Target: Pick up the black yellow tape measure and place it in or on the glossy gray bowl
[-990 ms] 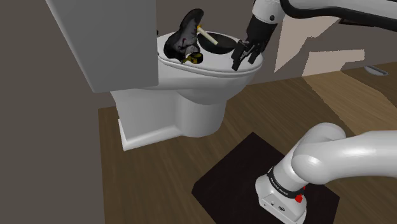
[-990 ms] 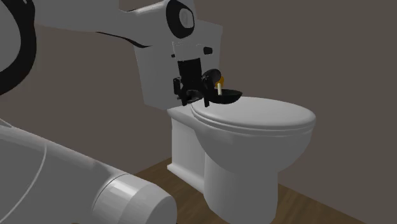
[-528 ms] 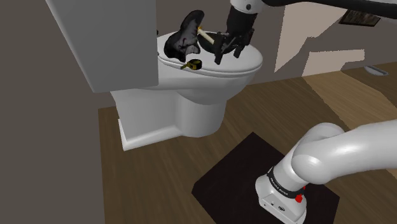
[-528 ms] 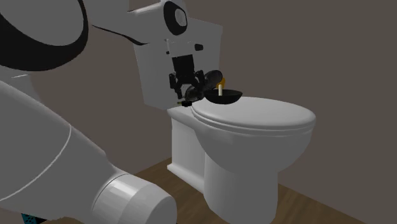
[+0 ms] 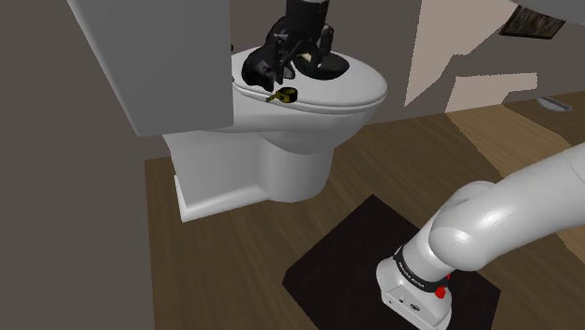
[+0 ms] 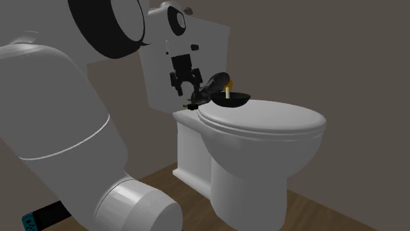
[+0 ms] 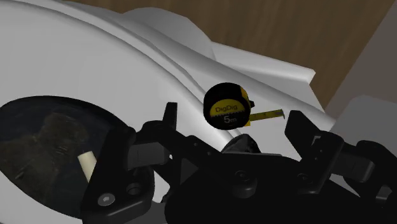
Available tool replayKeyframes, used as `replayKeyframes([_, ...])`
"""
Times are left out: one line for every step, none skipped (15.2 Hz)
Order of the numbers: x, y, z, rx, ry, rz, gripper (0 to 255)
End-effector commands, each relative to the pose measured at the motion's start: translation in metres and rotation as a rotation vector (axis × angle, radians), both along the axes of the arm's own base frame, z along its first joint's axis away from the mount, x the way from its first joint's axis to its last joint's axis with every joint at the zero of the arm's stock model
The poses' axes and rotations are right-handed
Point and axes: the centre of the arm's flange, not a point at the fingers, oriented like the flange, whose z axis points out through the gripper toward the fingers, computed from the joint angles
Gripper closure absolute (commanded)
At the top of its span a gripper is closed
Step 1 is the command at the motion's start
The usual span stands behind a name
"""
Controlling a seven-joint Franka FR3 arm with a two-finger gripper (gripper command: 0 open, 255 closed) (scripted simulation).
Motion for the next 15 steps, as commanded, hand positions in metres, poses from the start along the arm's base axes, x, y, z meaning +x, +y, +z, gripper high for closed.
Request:
replayKeyframes([0.002, 0.003, -0.006, -0.001, 0.0, -0.004, 0])
replayKeyframes([0.003, 0.002, -0.011, -0.001, 0.0, -0.004, 0])
replayKeyframes([0.004, 0.002, -0.017, -0.001, 0.0, -0.005, 0])
replayKeyframes([0.004, 0.001, -0.022, -0.001, 0.0, -0.005, 0])
replayKeyframes([0.005, 0.0, -0.027, -0.001, 0.0, -0.005, 0])
replayKeyframes([0.005, -0.001, -0.032, -0.001, 0.0, -0.005, 0])
replayKeyframes([0.006, -0.001, -0.035, -0.001, 0.0, -0.005, 0])
replayKeyframes([0.006, -0.001, -0.035, -0.001, 0.0, -0.005, 0])
replayKeyframes([0.006, -0.001, -0.035, -0.001, 0.0, -0.005, 0])
replayKeyframes([0.006, -0.001, -0.035, -0.001, 0.0, -0.005, 0])
replayKeyframes([0.006, -0.001, -0.035, -0.001, 0.0, -0.005, 0])
replayKeyframes([0.006, -0.001, -0.035, -0.001, 0.0, -0.005, 0])
replayKeyframes([0.006, -0.001, -0.035, -0.001, 0.0, -0.005, 0])
replayKeyframes([0.006, -0.001, -0.035, -0.001, 0.0, -0.005, 0])
replayKeyframes([0.006, -0.001, -0.035, -0.001, 0.0, -0.005, 255])
